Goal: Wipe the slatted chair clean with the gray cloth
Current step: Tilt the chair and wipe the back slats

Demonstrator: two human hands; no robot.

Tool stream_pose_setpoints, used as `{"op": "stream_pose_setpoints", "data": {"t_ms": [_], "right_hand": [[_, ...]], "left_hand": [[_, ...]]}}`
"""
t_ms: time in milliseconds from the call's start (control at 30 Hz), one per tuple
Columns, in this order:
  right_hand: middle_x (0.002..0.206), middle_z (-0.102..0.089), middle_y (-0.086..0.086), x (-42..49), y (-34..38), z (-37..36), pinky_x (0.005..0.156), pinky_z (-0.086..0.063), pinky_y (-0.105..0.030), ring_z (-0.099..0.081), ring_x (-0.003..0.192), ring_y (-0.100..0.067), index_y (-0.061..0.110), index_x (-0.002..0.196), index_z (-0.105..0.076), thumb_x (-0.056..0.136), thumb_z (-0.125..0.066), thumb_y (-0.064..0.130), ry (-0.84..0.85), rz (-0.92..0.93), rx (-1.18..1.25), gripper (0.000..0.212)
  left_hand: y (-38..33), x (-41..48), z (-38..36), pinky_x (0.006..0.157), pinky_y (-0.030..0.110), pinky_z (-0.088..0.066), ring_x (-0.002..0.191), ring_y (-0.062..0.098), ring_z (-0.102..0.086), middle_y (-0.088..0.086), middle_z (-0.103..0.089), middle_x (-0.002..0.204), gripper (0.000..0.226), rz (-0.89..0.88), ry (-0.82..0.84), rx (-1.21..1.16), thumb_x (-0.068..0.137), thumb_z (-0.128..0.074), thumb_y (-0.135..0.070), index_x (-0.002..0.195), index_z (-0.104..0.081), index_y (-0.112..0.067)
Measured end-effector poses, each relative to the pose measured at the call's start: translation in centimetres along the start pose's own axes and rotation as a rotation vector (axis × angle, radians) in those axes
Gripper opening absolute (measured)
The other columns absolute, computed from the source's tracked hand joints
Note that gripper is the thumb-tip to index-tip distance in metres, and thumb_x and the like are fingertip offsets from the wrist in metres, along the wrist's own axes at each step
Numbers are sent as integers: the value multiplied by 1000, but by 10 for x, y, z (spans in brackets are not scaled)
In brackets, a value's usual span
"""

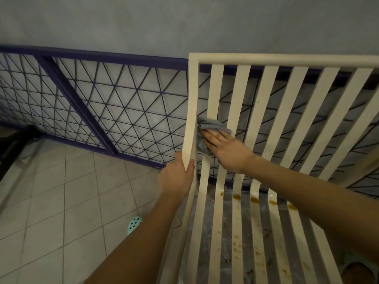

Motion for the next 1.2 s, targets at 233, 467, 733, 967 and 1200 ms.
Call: {"op": "stream_pose_setpoints", "data": {"t_ms": [233,467,733,967,1200], "right_hand": [[162,1,-10,7,-68,69,121,-2,-47,4,149,-27,17,149,-28,92,-47,18,-54,93,-179,60],[162,-4,-11,25,-97,106,122,-7,-46,-1,149,-28,15,150,-30,93,-52,19,-142,13,-132,61],[161,-8,-14,22,-45,47,119,-1,-42,-3,149,-31,10,152,-21,87,-52,13,-167,-83,-15,73],[160,-14,-14,7,0,-8,118,0,-41,-11,148,-29,8,152,-22,87,-51,18,-64,-54,24,71],[161,-8,-11,-5,51,-69,120,0,-42,-8,148,-27,8,153,-12,96,-41,19,163,-28,146,65]], "left_hand": [[2,3,-4,66,37,-53,80,26,-64,9,-66,93,42,-21,-16,-30,100,-35,-50,122,-43,-15],[3,4,-5,68,43,-56,78,25,-64,8,-65,90,42,-30,-37,-56,99,-36,-51,120,-44,-15],[5,6,-6,68,45,-55,76,28,-64,8,-65,87,44,-26,-31,-73,98,-32,-54,118,-44,-16],[3,7,-4,72,45,-54,83,31,-63,12,-65,93,43,-19,-23,-81,99,-37,-50,119,-45,-13],[5,9,-6,71,45,-55,85,31,-64,13,-65,95,42,-18,-35,-106,98,-40,-49,120,-46,-13]]}}
Point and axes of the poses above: each hand's wrist, its own x-axis towards the middle knuckle, its own z-axis out of the back of the hand, y = z × x, the point moved 3 cm from there along x, towards the middle knuckle
